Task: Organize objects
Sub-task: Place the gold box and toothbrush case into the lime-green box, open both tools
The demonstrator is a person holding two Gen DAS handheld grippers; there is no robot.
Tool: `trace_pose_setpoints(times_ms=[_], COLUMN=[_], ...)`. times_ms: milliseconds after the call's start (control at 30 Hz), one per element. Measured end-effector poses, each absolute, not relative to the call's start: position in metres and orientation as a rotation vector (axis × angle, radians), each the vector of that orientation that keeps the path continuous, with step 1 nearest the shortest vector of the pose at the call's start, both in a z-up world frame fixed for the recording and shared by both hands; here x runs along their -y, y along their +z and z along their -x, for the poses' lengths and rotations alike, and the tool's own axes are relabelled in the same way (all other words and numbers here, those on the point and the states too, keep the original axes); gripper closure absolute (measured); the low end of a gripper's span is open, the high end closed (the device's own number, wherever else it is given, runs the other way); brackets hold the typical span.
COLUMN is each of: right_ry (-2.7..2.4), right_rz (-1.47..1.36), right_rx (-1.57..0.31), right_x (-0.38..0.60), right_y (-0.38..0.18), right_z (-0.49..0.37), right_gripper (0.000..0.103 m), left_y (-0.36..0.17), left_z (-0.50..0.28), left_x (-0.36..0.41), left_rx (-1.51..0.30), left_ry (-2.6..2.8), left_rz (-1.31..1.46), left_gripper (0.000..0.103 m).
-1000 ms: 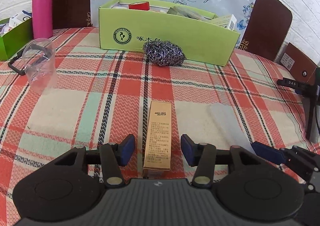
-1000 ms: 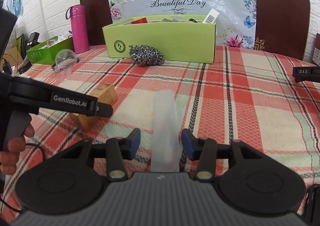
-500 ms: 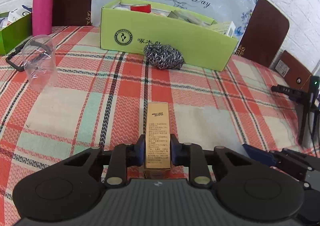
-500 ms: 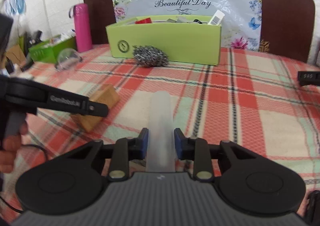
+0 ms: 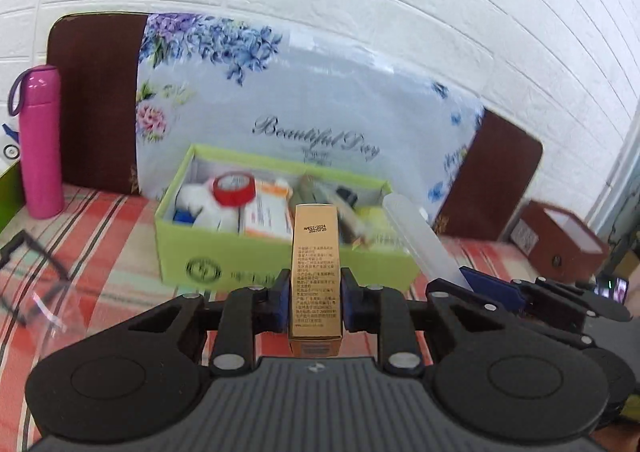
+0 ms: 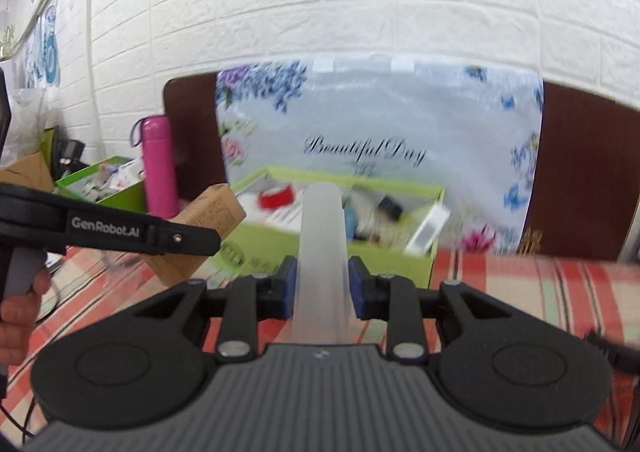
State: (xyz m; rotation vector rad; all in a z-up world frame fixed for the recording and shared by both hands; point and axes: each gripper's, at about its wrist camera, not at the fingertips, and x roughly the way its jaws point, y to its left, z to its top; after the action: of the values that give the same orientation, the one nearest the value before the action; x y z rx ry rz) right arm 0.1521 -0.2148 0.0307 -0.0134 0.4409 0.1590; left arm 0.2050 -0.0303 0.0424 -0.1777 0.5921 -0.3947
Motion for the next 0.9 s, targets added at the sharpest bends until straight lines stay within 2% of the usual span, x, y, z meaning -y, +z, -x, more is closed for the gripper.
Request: trace_pose_setpoints(times_ms=[200,467,500,533,567,600,633,667,733,800,900], right_ry=[0.121,0.093,0.095,0.095,0.101,0.114,0.117,0.112,0.115,0.109,0.098], right_rz=[0.032,0.078,0.099,0.119,0.133,0.149,0.157,0.160,0.158,0.163,0.165], right_rx=[-0.415,-0.406,-0.424,-0.444,-0.442,-0.431,-0.420,-0.410,-0.388,-0.376,-0.340], right_x=[0.223,0.222,0.221,0.218,0.217,0.216,0.215,0.215,0.214,0.215,0.215], right_y=[0.029,-0.001,-0.008,-0.015,-0.021,-0.026,-0.029,-0.031,-0.029,-0.022,-0.007], right_z=[-0.226,-0.284,-0.287,-0.287,-0.284,-0.279,-0.274,-0.270,-0.261,-0.253,-0.232], right_gripper=[0.076,0.074,0.070,0.060,0.057,0.057,0.053,0.041,0.027,0.021,0.005], left_y=[0.051,0.035,0.030,0.024,0.018,0.013,0.008,0.005,0.005,0.011,0.021], left_z=[-0.272,-0.332,-0.334,-0.334,-0.333,-0.330,-0.326,-0.321,-0.313,-0.304,-0.286], left_x=[0.044,0.062,0.064,0.065,0.065,0.064,0.062,0.059,0.056,0.055,0.058], left_rx=[-0.602,-0.597,-0.583,-0.587,-0.591,-0.579,-0.569,-0.567,-0.568,-0.570,-0.578], left_ry=[-0.363,-0.357,-0.358,-0.349,-0.330,-0.318,-0.324,-0.337,-0.346,-0.350,-0.316], left_rz=[0.207,0.202,0.190,0.173,0.165,0.163,0.164,0.176,0.206,0.196,0.129], left_gripper=[0.079,0.078,0.066,0.040,0.033,0.033,0.033,0.033,0.034,0.033,0.031])
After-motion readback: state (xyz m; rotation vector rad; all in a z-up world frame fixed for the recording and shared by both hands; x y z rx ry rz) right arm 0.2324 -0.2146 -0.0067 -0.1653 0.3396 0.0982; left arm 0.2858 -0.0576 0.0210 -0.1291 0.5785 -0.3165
